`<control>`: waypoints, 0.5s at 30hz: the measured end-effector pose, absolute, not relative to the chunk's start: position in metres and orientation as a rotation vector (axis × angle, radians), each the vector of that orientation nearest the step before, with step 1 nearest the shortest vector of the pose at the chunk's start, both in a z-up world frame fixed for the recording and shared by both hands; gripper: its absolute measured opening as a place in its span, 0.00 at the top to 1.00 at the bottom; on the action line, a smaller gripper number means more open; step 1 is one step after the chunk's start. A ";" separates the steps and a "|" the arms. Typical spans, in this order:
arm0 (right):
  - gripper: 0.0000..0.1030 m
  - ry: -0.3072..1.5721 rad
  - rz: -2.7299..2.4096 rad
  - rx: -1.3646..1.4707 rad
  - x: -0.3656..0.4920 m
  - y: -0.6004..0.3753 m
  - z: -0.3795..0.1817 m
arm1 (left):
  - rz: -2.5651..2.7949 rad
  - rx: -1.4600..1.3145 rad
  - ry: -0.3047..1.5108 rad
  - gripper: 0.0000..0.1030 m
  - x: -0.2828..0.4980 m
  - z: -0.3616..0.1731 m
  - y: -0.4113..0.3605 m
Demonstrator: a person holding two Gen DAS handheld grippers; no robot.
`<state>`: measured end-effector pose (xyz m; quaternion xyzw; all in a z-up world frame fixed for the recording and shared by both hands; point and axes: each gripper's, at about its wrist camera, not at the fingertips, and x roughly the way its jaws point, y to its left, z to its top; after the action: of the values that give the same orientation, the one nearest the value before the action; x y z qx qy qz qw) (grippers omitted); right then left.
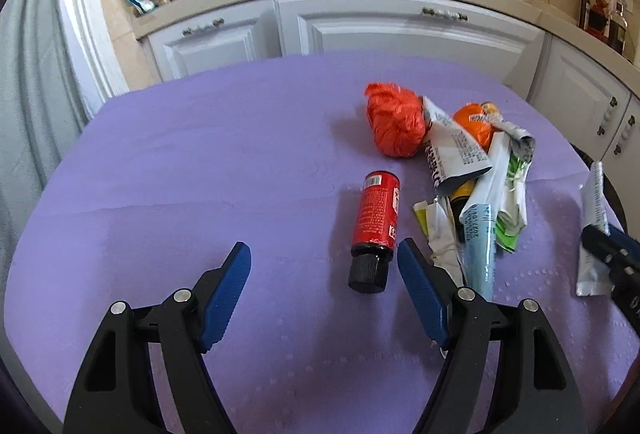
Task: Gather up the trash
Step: 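Grasp the white milk-powder sachet with the right gripper while the left grasps the red bottle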
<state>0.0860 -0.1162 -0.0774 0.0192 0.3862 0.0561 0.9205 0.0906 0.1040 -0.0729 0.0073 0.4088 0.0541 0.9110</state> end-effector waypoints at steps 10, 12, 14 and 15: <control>0.73 0.793 0.116 0.049 0.098 -0.126 -0.076 | 0.038 -0.012 0.892 0.70 0.109 -0.082 0.105; 0.73 0.792 0.114 0.050 0.098 -0.126 -0.075 | 0.031 -0.010 0.891 0.76 0.109 -0.082 0.104; 0.73 0.789 0.115 0.051 0.099 -0.126 -0.075 | 0.029 -0.013 0.889 0.76 0.109 -0.083 0.104; 0.73 0.787 0.115 0.050 0.099 -0.126 -0.075 | 0.026 -0.016 0.887 0.76 0.108 -0.082 0.105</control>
<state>0.0989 -0.1263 -0.0749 0.0243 0.3832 0.0560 0.9216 0.1082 0.1048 -0.0824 -0.0078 0.4291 0.0126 0.9031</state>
